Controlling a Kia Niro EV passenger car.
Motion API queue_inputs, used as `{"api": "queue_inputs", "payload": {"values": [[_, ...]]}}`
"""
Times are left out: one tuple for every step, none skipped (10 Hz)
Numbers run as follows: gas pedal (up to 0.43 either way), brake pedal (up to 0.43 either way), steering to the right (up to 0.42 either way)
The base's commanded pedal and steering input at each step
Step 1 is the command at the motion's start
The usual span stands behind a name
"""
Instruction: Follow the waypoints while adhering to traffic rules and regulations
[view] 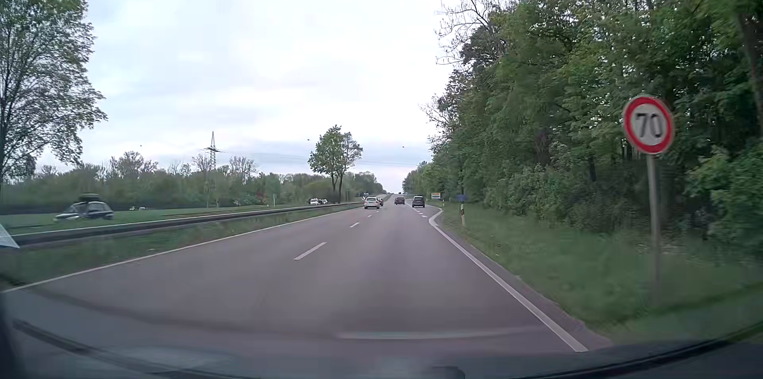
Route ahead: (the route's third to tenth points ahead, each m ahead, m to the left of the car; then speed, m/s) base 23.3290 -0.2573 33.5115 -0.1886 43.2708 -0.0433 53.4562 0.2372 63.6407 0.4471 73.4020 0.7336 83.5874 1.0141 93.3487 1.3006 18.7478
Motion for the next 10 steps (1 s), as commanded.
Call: {"api": "queue_inputs", "payload": {"values": [[0.138,0.000,0.005],[0.138,0.000,0.007],[0.138,0.000,0.008],[0.138,0.000,0.008],[0.138,0.000,0.008],[0.138,0.000,0.008],[0.138,0.000,0.008],[0.138,0.000,0.008],[0.138,0.000,0.008],[0.138,0.000,0.008]]}}
